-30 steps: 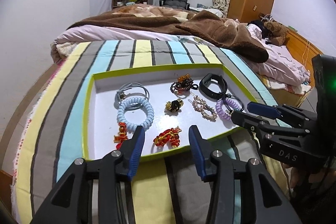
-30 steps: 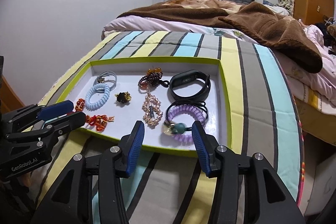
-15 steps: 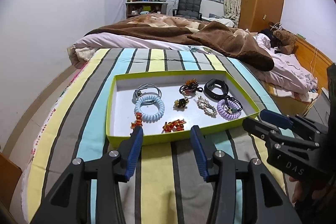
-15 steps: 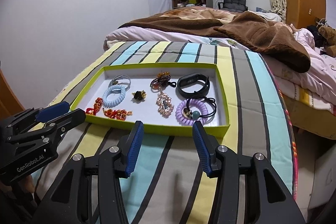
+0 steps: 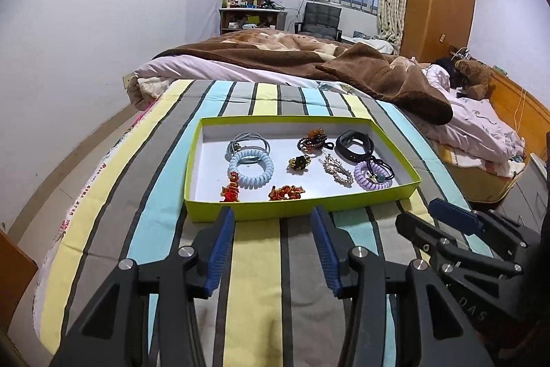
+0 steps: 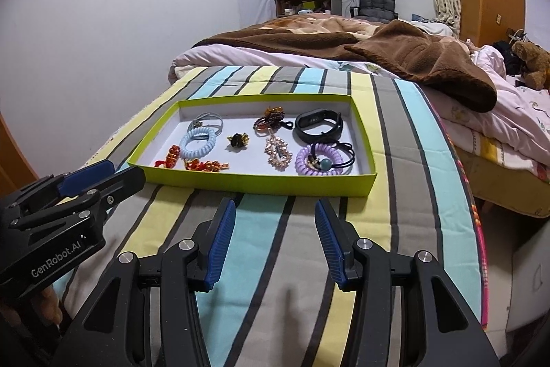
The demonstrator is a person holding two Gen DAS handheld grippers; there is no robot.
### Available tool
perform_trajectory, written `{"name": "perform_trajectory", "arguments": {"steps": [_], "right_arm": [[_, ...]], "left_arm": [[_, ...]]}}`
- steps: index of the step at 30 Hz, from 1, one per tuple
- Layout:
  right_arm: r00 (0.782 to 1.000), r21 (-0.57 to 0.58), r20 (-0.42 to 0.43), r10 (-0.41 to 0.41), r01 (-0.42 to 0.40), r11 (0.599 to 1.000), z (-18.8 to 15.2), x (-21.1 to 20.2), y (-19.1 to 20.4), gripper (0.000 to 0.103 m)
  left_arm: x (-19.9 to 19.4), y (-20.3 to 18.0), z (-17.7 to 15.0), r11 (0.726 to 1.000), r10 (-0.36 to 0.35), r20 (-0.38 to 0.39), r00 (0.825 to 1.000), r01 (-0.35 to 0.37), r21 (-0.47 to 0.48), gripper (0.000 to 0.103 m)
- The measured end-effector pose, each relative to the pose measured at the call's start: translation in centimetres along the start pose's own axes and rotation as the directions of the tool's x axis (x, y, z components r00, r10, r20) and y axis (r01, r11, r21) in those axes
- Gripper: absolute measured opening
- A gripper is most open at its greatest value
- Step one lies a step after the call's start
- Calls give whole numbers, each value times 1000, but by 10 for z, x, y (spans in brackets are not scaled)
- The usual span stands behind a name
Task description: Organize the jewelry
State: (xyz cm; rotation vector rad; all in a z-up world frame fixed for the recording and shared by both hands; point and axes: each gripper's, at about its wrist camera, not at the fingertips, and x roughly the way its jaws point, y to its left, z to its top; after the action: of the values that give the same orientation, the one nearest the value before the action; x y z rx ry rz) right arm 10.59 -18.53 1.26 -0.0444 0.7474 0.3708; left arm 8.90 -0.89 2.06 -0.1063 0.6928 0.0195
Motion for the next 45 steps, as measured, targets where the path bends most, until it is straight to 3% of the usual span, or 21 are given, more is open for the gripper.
{"name": "perform_trajectory", "arguments": {"steps": [8,45], "right_arm": [[1000,5,4,-4,4,1000,-4,-4,4,49],[1000,12,4,-7,7,1000,-10,-8,9,49]], "left_arm": [[-3,-3,-6,999,43,-7,999,-43,19,49],[-8,3,-10,998,58,-4,998,-58,-22,49]]}}
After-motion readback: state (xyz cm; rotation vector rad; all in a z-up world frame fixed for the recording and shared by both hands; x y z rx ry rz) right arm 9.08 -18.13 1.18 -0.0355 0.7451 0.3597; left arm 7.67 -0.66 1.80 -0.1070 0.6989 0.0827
